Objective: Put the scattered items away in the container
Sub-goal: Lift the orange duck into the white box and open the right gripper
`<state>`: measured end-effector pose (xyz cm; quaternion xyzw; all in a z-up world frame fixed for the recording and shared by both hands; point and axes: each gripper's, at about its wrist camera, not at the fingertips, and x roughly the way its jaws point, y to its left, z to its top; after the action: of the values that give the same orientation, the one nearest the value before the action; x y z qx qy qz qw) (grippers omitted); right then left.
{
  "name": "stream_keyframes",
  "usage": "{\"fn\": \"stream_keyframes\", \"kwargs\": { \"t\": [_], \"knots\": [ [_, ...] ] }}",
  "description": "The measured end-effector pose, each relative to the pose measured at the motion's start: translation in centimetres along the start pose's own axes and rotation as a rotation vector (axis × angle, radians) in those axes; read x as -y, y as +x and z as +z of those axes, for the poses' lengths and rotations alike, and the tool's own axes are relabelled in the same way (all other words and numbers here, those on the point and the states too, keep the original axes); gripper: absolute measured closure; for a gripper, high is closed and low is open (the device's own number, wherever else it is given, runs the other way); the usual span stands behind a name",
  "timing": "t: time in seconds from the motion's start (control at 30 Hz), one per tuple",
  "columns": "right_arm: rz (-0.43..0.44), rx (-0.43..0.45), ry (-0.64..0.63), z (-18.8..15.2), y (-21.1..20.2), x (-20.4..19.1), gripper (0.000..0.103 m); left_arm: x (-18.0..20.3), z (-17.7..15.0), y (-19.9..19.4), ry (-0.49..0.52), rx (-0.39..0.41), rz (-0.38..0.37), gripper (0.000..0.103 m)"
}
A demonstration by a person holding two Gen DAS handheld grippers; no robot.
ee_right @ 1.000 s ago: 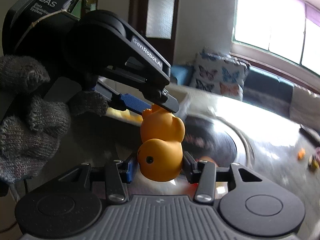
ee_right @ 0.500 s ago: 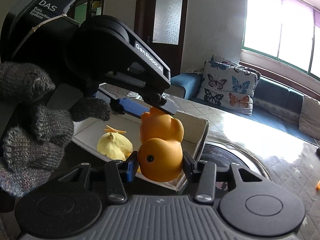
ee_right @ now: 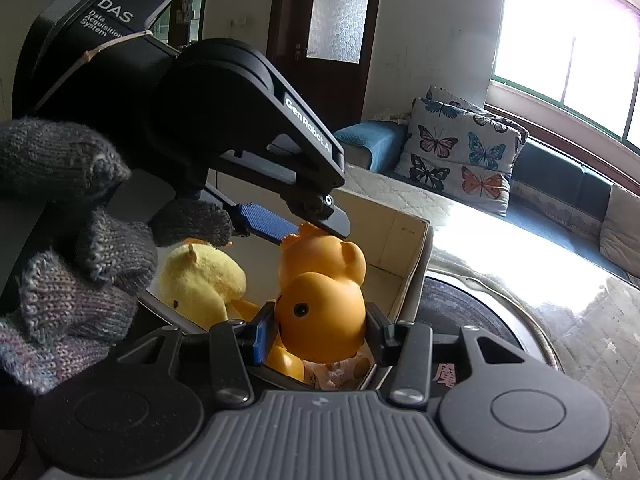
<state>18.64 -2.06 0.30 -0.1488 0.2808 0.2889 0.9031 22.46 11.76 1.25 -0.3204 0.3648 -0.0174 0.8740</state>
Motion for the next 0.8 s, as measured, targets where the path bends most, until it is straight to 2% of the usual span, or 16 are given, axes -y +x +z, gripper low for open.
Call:
{"fn": "stream_keyframes", "kwargs": {
  "t": [0.47,0.8],
  "knots": [
    [-0.003,0.005,0.0,0.0,-0.1,0.3,0.056,0.0,0.0,0.0,0.02,0.001,0.009,0.07],
    [-0.012,0.028,-0.006,-0.4,-1.9,0.2,0.054,0.8,-0.9,-1.5,0.052,0.004,0.015,0.07]
  ]
}}
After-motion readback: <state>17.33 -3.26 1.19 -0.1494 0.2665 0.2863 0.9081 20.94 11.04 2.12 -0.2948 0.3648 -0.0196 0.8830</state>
